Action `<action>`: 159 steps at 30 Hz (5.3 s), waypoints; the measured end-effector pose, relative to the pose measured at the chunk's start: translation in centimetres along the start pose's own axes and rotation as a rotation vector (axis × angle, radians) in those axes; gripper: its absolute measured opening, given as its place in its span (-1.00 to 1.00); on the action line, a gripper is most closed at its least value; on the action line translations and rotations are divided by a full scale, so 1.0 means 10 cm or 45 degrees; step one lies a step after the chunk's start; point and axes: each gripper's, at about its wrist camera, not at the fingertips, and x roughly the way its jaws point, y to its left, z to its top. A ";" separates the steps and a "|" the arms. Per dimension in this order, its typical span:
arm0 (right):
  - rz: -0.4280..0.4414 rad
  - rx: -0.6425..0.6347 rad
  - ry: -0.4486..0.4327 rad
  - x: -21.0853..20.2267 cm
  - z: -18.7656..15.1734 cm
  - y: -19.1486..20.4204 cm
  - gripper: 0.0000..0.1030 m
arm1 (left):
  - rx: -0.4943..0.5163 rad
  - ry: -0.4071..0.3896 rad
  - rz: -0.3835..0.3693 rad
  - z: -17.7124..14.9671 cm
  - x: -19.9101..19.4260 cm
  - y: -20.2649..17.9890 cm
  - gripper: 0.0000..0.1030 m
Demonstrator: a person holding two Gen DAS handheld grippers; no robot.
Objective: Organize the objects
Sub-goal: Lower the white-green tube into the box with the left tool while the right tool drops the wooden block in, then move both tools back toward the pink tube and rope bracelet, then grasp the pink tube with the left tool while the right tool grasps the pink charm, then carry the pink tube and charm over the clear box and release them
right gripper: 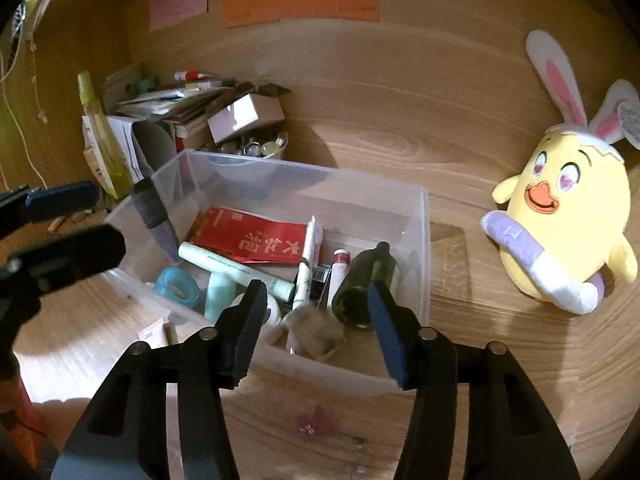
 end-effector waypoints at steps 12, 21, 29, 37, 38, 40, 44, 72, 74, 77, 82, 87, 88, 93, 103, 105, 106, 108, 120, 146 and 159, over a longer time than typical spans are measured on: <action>-0.038 0.034 -0.027 -0.48 -0.48 -0.18 0.36 | 0.038 0.134 0.007 -0.39 0.23 -0.33 0.82; 0.006 0.069 0.044 -0.55 -0.85 -0.21 0.44 | 0.103 0.267 0.056 -0.71 0.50 -0.53 0.82; 0.058 0.063 0.112 -0.49 -1.08 -0.15 0.47 | 0.096 0.328 0.128 -0.95 0.44 -0.31 0.82; 0.079 -0.011 0.146 -0.45 -1.19 0.06 0.47 | 0.047 0.353 0.174 -1.12 0.23 -0.05 0.82; 0.078 -0.019 0.150 -0.45 -1.20 0.07 0.47 | 0.047 0.354 0.179 -1.14 0.21 -0.03 0.83; 0.067 -0.038 0.163 -0.42 -1.22 0.10 0.47 | 0.035 0.354 0.177 -1.16 0.19 -0.01 0.83; 0.055 -0.067 0.176 -0.38 -1.21 0.14 0.47 | -0.006 0.364 0.167 -1.19 0.14 0.05 0.83; 0.034 -0.149 0.174 0.10 -0.86 0.26 -0.84 | -0.006 0.349 -0.038 -1.12 0.22 -0.07 -0.89; 0.048 -0.153 0.160 0.06 -0.86 0.27 -0.84 | -0.010 0.349 -0.037 -1.12 0.22 -0.08 -0.89; 0.083 -0.140 0.137 -0.03 -0.85 0.26 -0.84 | -0.011 0.334 -0.031 -1.11 0.16 -0.07 -0.89; 0.088 -0.131 0.101 -0.18 -0.84 0.20 -0.84 | -0.016 0.291 -0.017 -1.04 0.06 -0.05 -0.89; 0.061 -0.131 0.139 -0.11 -0.79 0.15 -0.57 | -0.029 0.226 -0.036 -0.94 -0.07 -0.06 -0.89; 0.048 -0.131 0.142 -0.08 -0.78 0.15 -0.43 | -0.033 0.207 -0.038 -0.91 -0.10 -0.06 -0.89; 0.037 -0.121 0.188 0.11 -0.73 0.13 -0.36 | -0.043 0.148 -0.047 -0.80 -0.18 -0.05 -0.89; 0.038 -0.145 0.194 0.25 -0.76 0.22 -0.51 | -0.066 0.057 -0.070 -0.56 -0.25 -0.02 -0.89; 0.042 -0.142 0.180 0.21 -0.76 0.23 -0.51 | -0.070 0.045 -0.070 -0.53 -0.26 -0.02 -0.89; 0.050 -0.137 0.167 0.18 -0.75 0.23 -0.51 | -0.071 0.035 -0.071 -0.49 -0.26 -0.02 -0.89; 0.063 -0.123 0.136 0.09 -0.72 0.23 -0.51 | -0.075 0.017 -0.065 -0.45 -0.28 -0.02 -0.89; 0.116 -0.072 -0.088 -0.53 -0.45 0.17 -0.51 | -0.100 -0.093 -0.067 -0.12 -0.44 0.01 -0.89; 0.078 -0.013 -0.282 -0.56 0.28 0.06 -0.51 | -0.084 -0.084 0.021 0.24 0.07 0.10 -0.89; 0.013 -0.082 -0.082 0.13 0.18 0.20 -0.51 | -0.193 0.078 -0.111 0.15 0.55 0.35 -0.89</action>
